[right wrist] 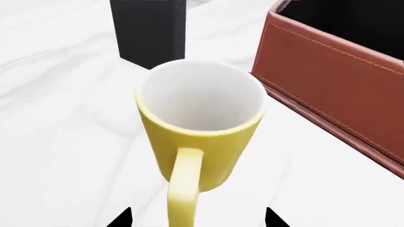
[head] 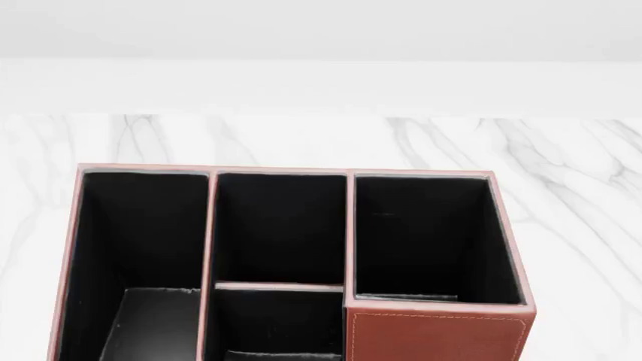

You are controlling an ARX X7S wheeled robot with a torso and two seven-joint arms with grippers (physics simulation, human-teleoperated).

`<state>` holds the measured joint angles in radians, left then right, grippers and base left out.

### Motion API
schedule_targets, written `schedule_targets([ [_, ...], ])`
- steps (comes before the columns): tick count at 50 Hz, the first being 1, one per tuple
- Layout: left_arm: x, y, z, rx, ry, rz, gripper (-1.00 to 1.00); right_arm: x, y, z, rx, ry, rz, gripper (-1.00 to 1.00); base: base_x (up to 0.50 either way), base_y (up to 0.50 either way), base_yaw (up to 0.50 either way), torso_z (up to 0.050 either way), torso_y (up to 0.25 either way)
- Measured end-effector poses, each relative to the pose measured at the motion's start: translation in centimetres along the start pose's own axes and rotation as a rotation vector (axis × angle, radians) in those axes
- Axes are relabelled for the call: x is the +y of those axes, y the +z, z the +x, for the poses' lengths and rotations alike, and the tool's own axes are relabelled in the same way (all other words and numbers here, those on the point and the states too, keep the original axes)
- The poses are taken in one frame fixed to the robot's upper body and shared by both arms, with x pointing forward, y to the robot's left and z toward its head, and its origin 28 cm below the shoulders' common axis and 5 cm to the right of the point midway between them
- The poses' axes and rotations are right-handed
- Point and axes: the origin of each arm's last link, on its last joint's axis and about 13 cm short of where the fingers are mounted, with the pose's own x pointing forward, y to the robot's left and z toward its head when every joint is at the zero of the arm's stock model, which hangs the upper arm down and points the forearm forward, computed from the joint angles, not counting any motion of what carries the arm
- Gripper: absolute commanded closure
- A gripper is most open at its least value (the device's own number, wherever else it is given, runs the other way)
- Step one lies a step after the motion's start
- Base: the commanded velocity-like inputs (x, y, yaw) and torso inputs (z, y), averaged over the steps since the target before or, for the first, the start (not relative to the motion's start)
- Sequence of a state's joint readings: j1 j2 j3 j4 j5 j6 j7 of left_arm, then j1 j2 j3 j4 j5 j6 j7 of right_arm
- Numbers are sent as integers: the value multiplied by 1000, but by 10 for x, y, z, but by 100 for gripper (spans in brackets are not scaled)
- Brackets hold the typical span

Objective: Pick up the yellow and white mug and place it to the right of the caddy.

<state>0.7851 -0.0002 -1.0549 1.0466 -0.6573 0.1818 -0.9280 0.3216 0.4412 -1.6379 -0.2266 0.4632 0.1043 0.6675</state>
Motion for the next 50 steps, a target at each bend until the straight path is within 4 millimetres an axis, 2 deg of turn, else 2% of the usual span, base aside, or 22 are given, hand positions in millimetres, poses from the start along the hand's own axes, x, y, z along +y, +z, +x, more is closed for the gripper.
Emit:
schedule_targets([
  [14, 0, 0, 0, 1, -3, 1, -100, -3, -11, 8, 39, 6, -8, -100, 0, 0, 0, 0, 0],
  [33, -1, -1, -1, 3, -9, 1, -100, -3, -6, 16, 18, 31, -20, -100, 0, 0, 0, 0, 0],
  [34, -1, -1, -1, 3, -9, 1, -100, -4, -6, 17, 18, 30, -18, 100, 0, 0, 0, 0, 0],
  [50, -1, -1, -2, 3, -12, 0, -100, -5, -5, 17, 14, 37, 2, 100, 0, 0, 0, 0, 0],
])
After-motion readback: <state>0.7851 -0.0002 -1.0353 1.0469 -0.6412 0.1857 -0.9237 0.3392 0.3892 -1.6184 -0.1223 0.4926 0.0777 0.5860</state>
